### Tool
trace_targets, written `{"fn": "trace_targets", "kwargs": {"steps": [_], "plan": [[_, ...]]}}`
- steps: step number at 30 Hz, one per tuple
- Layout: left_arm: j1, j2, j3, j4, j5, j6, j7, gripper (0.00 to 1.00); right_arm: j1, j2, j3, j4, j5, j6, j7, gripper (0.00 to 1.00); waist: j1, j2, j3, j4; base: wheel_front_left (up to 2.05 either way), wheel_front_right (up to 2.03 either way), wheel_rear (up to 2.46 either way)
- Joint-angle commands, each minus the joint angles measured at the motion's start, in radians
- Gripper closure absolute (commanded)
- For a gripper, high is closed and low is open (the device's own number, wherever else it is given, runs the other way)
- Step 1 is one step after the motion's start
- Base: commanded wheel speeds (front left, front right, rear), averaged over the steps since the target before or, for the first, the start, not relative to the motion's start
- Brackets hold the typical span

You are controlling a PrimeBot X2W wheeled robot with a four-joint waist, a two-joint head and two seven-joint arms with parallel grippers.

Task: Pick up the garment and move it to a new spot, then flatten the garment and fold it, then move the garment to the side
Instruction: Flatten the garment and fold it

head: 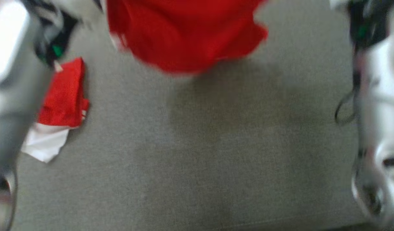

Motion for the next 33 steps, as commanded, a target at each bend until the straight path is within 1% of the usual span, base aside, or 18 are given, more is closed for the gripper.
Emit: {"fn": "trace_targets", "kwargs": {"steps": [1, 3, 5, 7, 9, 12, 14, 16, 17, 21, 25, 28, 30, 33], "plan": [[-0.107, 0.035, 0.063, 0.012, 0.018, 0.011, -0.023, 1.0, -0.1, 0.009, 0.005, 0.007, -0.009, -0.001, -0.031, 1.0, -0.0004, 0.0, 0.104, -0.028, 0.0, 0.0, 0.0], [-0.198, 0.016, 0.077, 0.072, 0.04, 0.015, -0.069, 1.0, -0.213, 0.009, -0.015, 0.094, -0.03, -0.001, -0.096, 1.0, -0.0004, 0.0, 0.134, -0.03, 0.0, 0.0, 0.0], [-0.267, -0.007, 0.086, 0.133, 0.058, 0.016, -0.127, 1.0, -0.295, 0.009, -0.037, 0.181, -0.061, -0.001, -0.169, 1.0, -0.0004, 0.0, 0.146, -0.031, 0.0, 0.0, 0.0], [-0.315, -0.028, 0.081, 0.185, 0.079, 0.013, -0.183, 1.0, -0.346, 0.009, -0.053, 0.26, -0.09, -0.001, -0.229, 1.0, -0.0004, 0.0, 0.15, -0.028, 0.0, 0.0, 0.0], [-0.333, -0.052, 0.07, 0.226, 0.086, 0.007, -0.229, 1.0, -0.368, 0.009, -0.066, 0.328, -0.104, -0.001, -0.261, 1.0, -0.0004, 0.0, 0.15, -0.024, 0.0, 0.0, 0.0], [-0.295, -0.078, 0.027, 0.263, 0.079, -0.003, -0.259, 1.0, -0.341, 0.009, -0.066, 0.408, -0.127, -0.001, -0.286, 1.0, -0.0004, 0.0, 0.138, -0.016, 0.0, 0.0, 0.0], [-0.239, -0.086, -0.014, 0.268, 0.067, -0.006, -0.265, 1.0, -0.303, 0.005, -0.069, 0.453, -0.143, -0.001, -0.292, 1.0, -0.0004, 0.0, 0.129, -0.011, 0.0, 0.0, 0.0], [-0.156, -0.084, -0.078, 0.245, 0.042, -0.007, -0.261, 1.0, -0.25, -0.005, -0.06, 0.499, -0.155, -0.001, -0.293, 1.0, -0.0004, 0.0, 0.113, -0.006, 0.0, 0.0, 0.0], [-0.156, -0.084, -0.078, 0.245, 0.042, -0.007, -0.261, 1.0, -0.25, -0.005, -0.06, 0.499, -0.155, -0.001, -0.293, 1.0, -0.0004, 0.0, 0.113, -0.006, 0.0, 0.0, 0.0], [0.036, -0.047, -0.228, 0.155, -0.019, -0.007, -0.238, 1.0, -0.14, -0.046, -0.011, 0.583, -0.159, -0.001, -0.257, 1.0, -0.0004, 0.0, 0.078, 0.006, 0.0, 0.0, 0.0], [0.207, 0.008, -0.356, 0.046, -0.085, -0.008, -0.221, 1.0, -0.04, -0.095, 0.042, 0.628, -0.13, -0.001, -0.194, 1.0, -0.0004, 0.0, 0.043, 0.013, 0.0, 0.0, 0.0], [0.31, 0.047, -0.418, -0.021, -0.119, -0.008, -0.219, 1.0, 0.029, -0.124, 0.085, 0.636, -0.092, -0.001, -0.141, 1.0, -0.0004, 0.0, 0.011, 0.007, 0.0, 0.0, 0.0], [0.364, 0.068, -0.447, -0.053, -0.123, -0.008, -0.222, 1.0, 0.075, -0.144, 0.12, 0.634, -0.065, -0.001, -0.099, 1.0, -0.0004, 0.0, -0.011, 0.002, 0.0, 0.0, 0.0], [0.429, 0.082, -0.471, -0.093, -0.126, -0.002, -0.229, 1.0, 0.142, -0.177, 0.159, 0.617, -0.015, -0.001, -0.037, 1.0, -0.0004, 0.0, -0.046, -0.005, 0.0, 0.0, 0.0]]}}
